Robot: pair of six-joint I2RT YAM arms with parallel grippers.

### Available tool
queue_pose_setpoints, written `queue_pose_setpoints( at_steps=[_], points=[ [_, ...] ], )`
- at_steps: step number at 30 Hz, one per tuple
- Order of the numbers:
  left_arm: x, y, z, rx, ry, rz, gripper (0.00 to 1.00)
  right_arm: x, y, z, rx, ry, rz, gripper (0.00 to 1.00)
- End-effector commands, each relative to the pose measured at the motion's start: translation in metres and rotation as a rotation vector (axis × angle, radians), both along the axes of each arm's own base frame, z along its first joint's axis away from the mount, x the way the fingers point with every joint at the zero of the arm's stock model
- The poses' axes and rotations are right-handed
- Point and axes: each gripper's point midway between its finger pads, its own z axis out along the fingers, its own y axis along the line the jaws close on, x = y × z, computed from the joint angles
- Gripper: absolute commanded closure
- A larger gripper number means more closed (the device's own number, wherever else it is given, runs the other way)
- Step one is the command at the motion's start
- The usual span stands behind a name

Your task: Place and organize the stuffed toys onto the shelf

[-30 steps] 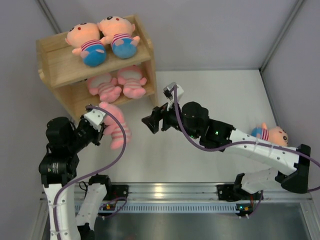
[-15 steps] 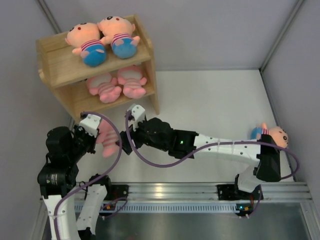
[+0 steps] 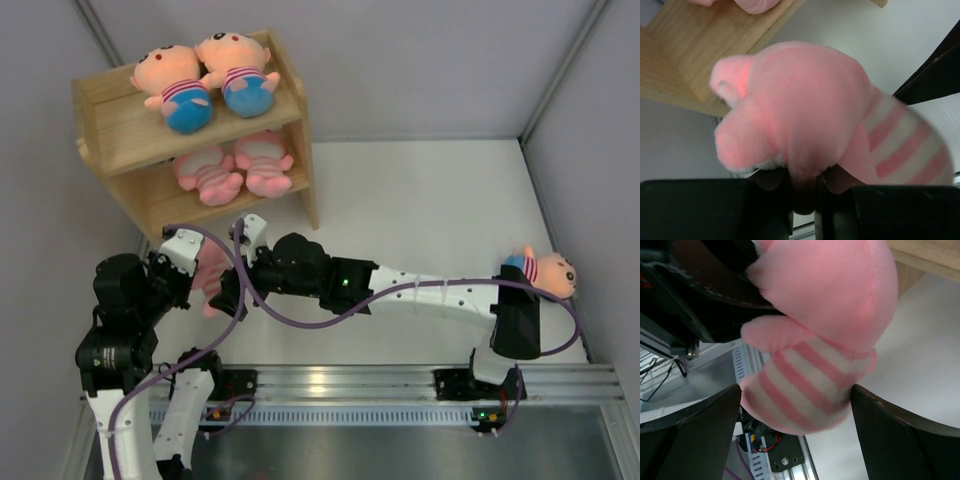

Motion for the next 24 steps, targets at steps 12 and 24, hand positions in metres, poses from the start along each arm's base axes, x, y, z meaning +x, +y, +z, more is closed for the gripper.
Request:
queue_pose_setpoints(
  at_steps=[12, 24],
  points=[
    [-0.005, -0.014, 0.018, -0.045, -0.067, -0.056, 1.0, 0.011, 0.01, 0.032, 0.091, 0.056, -0.109, 0.1],
    [-0.018, -0.03, 0.041, -0.09, -0.118, -0.135, 0.59, 0.024, 0.006, 0.036, 0.156, 0.209, -0.09, 1.0]
  ],
)
